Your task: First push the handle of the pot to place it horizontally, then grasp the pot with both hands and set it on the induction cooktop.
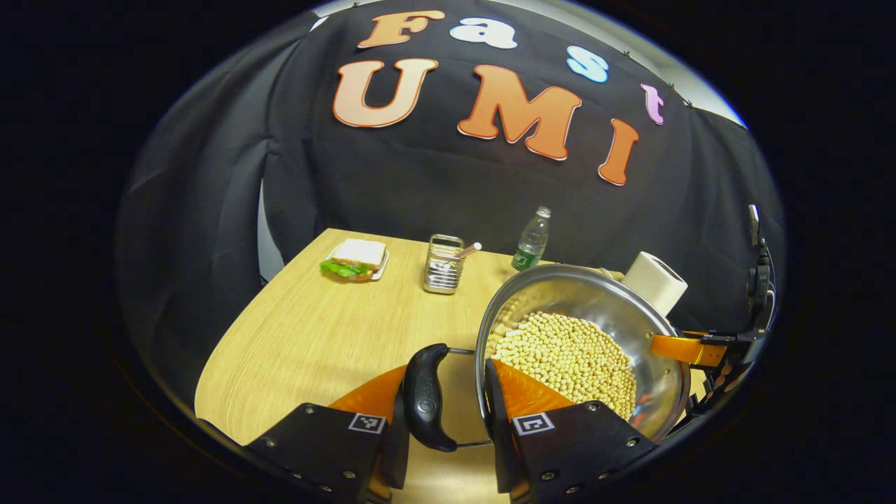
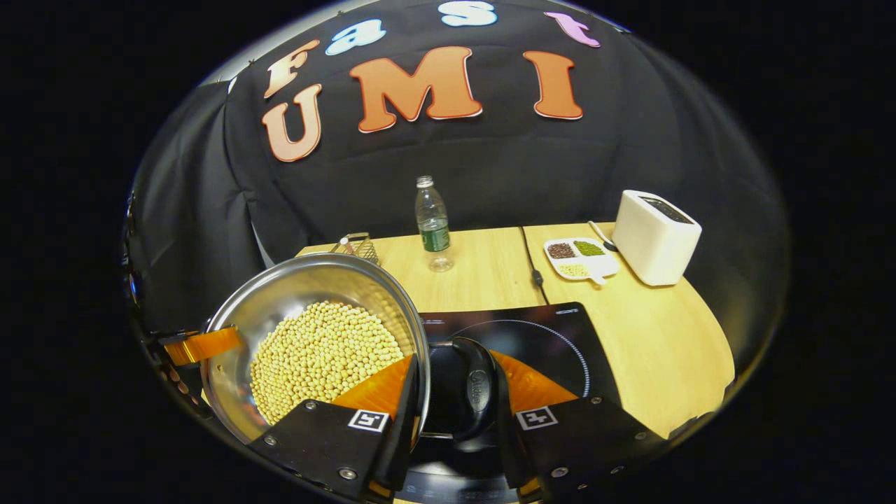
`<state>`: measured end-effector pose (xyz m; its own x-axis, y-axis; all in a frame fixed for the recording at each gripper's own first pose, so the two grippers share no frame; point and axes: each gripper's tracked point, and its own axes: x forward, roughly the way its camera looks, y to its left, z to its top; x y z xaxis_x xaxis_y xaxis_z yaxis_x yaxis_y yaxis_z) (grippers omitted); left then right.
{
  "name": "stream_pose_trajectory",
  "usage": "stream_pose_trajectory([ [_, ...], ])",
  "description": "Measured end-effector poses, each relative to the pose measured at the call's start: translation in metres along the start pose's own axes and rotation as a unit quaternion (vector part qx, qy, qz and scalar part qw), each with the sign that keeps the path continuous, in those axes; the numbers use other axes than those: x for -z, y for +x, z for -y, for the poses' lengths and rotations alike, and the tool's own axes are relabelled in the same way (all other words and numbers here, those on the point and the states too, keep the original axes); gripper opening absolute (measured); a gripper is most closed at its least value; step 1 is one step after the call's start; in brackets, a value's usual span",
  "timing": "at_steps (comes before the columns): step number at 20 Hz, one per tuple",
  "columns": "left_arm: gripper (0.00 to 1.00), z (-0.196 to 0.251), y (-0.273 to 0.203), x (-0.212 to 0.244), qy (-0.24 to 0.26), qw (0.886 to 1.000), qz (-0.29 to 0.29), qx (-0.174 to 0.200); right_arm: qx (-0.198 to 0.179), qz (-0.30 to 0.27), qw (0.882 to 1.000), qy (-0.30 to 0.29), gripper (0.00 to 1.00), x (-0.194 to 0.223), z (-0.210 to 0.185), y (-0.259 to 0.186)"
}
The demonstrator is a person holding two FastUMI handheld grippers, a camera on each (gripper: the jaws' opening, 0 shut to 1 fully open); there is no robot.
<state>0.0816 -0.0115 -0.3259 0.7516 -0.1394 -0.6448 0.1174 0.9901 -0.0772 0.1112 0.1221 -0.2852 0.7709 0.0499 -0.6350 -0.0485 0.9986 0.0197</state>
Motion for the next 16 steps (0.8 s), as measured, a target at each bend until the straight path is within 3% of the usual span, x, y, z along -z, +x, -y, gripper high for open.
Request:
stream_pose_trajectory([
  [2,0.5,0.018,0.004,0.001,0.001,1.0,-0.004,0.007,0.007,0.002,1.0,0.004,0.52,-0.001,0.017,-0.004],
  [3,0.51,0.025,0.006,0.002,0.0,1.0,-0.008,0.009,0.01,0.0,1.0,0.003,0.47,-0.002,0.024,-0.005],
  [4,0.51,0.035,0.01,0.004,-0.002,1.0,-0.011,0.012,0.014,-0.002,1.0,0.003,0.52,-0.001,0.032,-0.009],
  [16,0.52,0.125,0.034,0.03,0.008,0.998,-0.041,0.039,0.044,-0.018,0.999,0.023,0.52,0.017,0.122,-0.018],
])
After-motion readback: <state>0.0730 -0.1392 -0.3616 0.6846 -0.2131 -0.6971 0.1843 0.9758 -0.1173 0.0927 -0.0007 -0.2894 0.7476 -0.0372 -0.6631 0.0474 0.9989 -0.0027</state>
